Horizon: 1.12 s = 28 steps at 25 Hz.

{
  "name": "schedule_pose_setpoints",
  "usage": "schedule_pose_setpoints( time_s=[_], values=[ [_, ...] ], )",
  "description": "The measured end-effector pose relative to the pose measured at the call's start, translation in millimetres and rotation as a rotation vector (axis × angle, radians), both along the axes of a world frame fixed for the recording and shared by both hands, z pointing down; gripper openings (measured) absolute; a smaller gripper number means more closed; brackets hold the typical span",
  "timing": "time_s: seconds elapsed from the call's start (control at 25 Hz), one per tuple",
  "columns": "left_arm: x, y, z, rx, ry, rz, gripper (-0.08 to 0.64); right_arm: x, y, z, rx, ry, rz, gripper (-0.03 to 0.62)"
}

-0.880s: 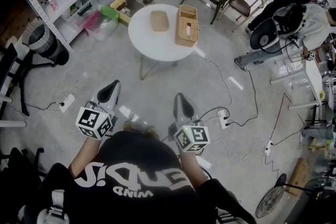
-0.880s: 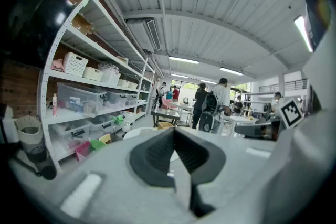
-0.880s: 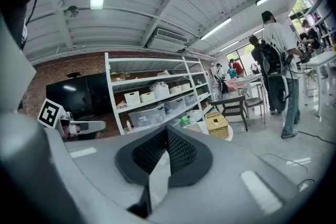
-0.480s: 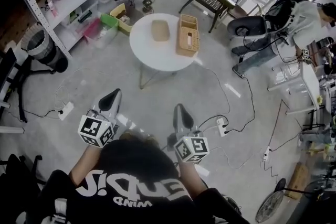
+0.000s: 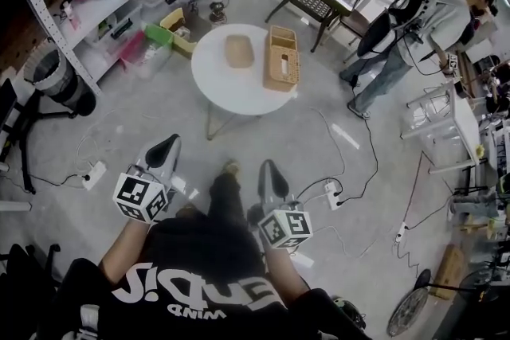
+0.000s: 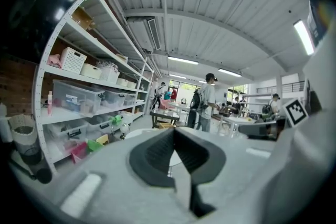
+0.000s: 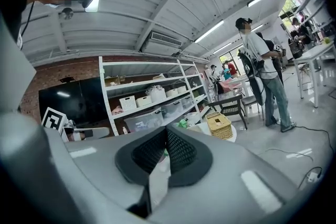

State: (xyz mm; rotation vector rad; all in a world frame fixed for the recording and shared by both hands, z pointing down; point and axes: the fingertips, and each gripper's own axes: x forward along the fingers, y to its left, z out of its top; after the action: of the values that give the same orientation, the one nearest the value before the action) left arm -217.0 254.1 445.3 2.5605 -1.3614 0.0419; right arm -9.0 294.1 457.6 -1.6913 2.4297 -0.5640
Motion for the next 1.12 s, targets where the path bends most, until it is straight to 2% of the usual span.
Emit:
schedule_pose_setpoints(
  time_s=[0.24,0.44,0.84,1.12],
  values=[
    [18,-49,4,0.006,0.015,0.009,0.002,10,-46,15,-0.022,-0.004,-0.007,0.0],
    [30,-106,1,0.009,-0.013,0.021,0.002,20,-107,14,-0.032,-0.007,-0.013,0.0],
    [60,-218,-16,-0.026,0.028,0.02,0.002,46,-228,-4,-0.026,-0.021,-0.061,0.0],
    [101,-282,-13,-0.043,0.069,-0.003,0.002,94,-299,-9,-0.024,-0.019,-0.084,0.0]
  ],
)
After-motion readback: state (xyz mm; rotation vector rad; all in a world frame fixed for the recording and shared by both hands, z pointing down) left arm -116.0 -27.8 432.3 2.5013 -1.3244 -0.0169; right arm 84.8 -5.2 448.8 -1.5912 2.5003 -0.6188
